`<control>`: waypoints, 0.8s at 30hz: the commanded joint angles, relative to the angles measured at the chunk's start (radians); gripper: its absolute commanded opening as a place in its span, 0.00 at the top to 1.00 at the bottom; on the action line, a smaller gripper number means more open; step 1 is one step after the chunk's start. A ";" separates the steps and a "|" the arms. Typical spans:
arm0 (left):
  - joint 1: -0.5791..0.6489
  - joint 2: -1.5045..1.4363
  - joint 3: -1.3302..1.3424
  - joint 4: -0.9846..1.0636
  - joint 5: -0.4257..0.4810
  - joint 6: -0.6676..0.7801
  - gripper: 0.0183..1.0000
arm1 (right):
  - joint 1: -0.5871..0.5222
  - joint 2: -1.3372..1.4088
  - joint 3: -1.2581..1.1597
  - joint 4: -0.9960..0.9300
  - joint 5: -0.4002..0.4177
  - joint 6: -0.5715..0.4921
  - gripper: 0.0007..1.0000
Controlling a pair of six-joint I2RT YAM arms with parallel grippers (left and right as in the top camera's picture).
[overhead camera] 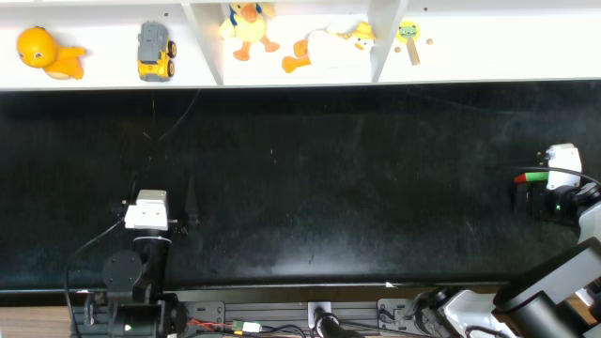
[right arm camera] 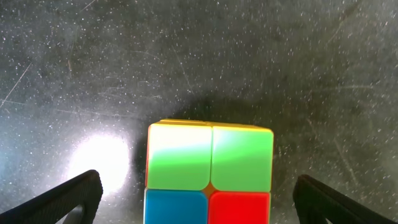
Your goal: Store Toys
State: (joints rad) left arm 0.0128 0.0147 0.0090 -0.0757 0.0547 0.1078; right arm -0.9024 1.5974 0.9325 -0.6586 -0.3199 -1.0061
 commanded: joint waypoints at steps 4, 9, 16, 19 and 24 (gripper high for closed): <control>-0.002 -0.012 -0.001 -0.005 -0.005 0.012 0.00 | 0.000 0.005 -0.014 0.001 -0.020 0.095 0.00; -0.002 -0.012 -0.001 -0.005 -0.005 0.012 0.00 | 0.000 0.005 -0.014 0.002 -0.019 0.102 0.11; -0.002 -0.012 -0.001 -0.005 -0.005 0.012 0.00 | 0.000 0.005 -0.014 0.002 -0.019 0.103 0.44; -0.002 -0.012 -0.001 -0.005 -0.005 0.012 0.00 | 0.001 0.003 -0.014 0.005 -0.019 0.103 0.49; -0.002 -0.012 -0.001 -0.005 -0.005 0.012 0.00 | 0.028 -0.033 0.010 0.018 -0.024 0.141 0.49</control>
State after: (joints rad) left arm 0.0128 0.0147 0.0090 -0.0753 0.0551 0.1078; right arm -0.8955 1.5970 0.9279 -0.6487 -0.3248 -0.8959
